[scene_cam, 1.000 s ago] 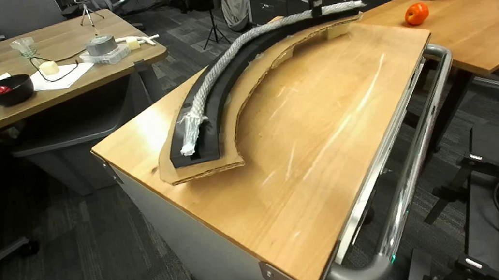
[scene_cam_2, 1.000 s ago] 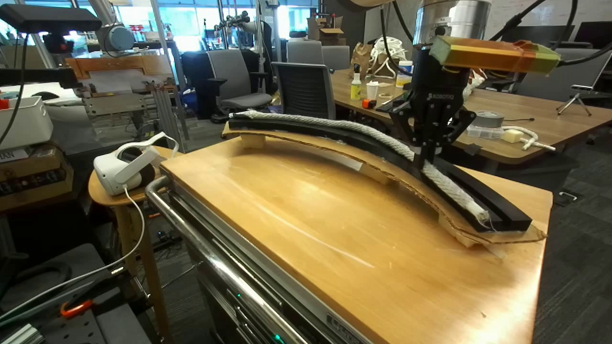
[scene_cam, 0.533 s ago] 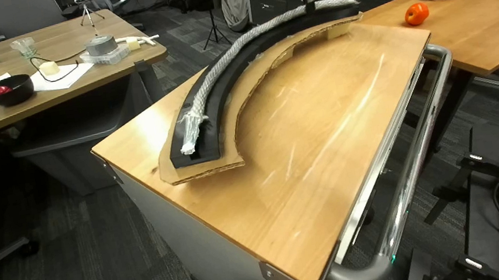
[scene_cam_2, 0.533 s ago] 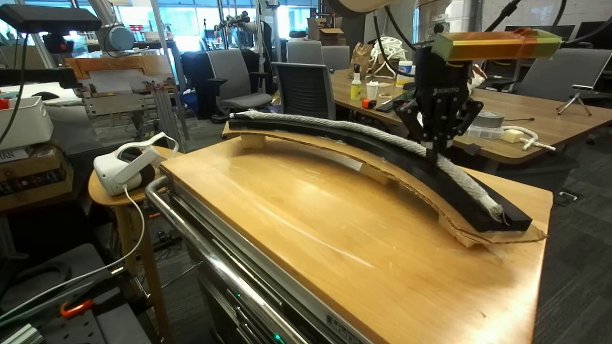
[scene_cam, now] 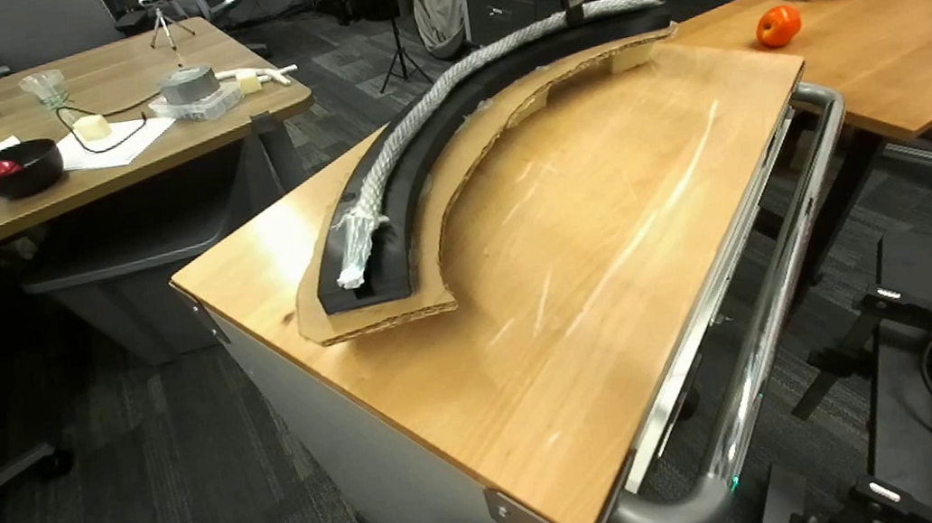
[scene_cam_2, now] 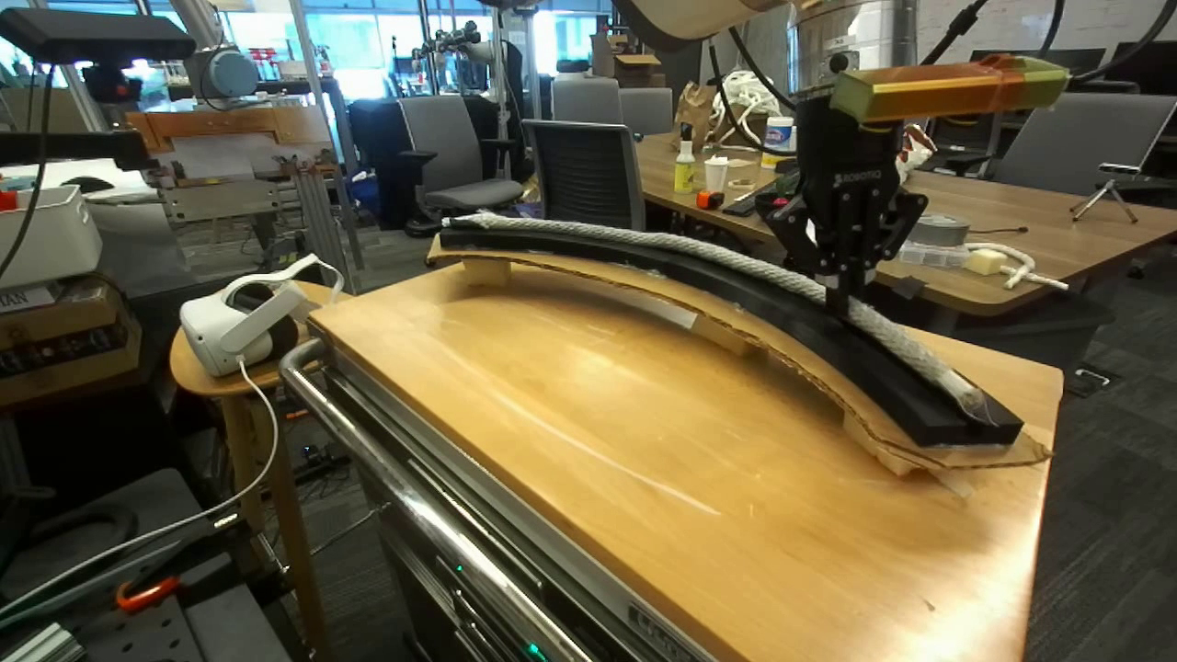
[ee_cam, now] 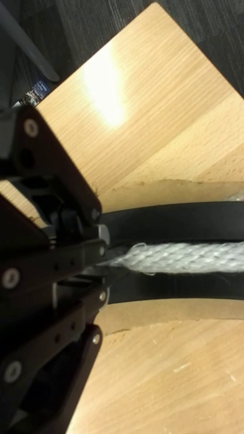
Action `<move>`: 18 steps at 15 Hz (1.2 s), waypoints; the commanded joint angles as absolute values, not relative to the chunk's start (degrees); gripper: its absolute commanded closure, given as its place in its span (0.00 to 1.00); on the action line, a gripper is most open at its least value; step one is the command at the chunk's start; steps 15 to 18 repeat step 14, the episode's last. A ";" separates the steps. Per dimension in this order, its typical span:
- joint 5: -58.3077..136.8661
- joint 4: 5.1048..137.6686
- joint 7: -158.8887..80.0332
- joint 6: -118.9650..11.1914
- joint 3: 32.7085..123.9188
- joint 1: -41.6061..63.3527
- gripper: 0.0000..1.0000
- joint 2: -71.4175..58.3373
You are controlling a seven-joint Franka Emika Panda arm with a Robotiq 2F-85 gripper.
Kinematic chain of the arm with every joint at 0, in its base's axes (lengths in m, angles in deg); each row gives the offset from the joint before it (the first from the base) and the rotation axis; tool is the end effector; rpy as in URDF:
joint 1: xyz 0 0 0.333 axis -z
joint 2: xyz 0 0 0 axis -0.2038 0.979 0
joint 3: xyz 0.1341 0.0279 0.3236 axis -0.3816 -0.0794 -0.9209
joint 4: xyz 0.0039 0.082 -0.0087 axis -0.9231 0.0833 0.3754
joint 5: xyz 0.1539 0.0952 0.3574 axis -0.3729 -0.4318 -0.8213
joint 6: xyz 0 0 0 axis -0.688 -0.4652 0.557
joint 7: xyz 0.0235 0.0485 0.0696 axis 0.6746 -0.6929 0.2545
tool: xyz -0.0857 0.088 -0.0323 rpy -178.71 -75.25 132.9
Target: Place the rope along the black object
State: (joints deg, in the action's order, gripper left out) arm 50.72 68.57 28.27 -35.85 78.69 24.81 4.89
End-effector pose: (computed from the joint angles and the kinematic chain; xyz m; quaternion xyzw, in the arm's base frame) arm 0.6742 -0.2224 0.3723 0.8884 0.4406 -0.0894 0.0932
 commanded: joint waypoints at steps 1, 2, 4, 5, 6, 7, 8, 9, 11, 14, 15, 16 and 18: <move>51.16 67.86 29.02 -36.74 78.90 24.74 0.63 5.26; 51.46 68.22 29.05 -37.11 79.02 24.75 0.57 4.90; 52.13 69.47 28.83 -38.05 79.45 24.81 0.41 3.48; 52.90 70.41 28.19 -39.03 79.98 24.76 0.34 2.46; 53.67 71.13 27.74 -39.93 80.46 24.73 0.26 1.68; 54.67 72.27 27.20 -41.13 81.12 24.77 0.19 0.42; 55.84 73.59 25.96 -42.35 81.97 24.69 0.10 -1.07; 57.45 75.74 23.87 -44.86 83.03 24.57 0.04 -3.07; 59.27 79.25 18.39 -47.13 85.03 24.72 0.00 -6.89; 57.24 73.85 22.60 -43.91 83.75 25.57 0.00 -2.22; 57.24 73.85 22.60 -43.91 83.75 25.57 0.00 -2.22; 57.24 73.85 22.60 -43.91 83.75 25.57 0.00 -2.22; 57.24 73.85 22.60 -43.91 83.75 25.57 0.00 -2.22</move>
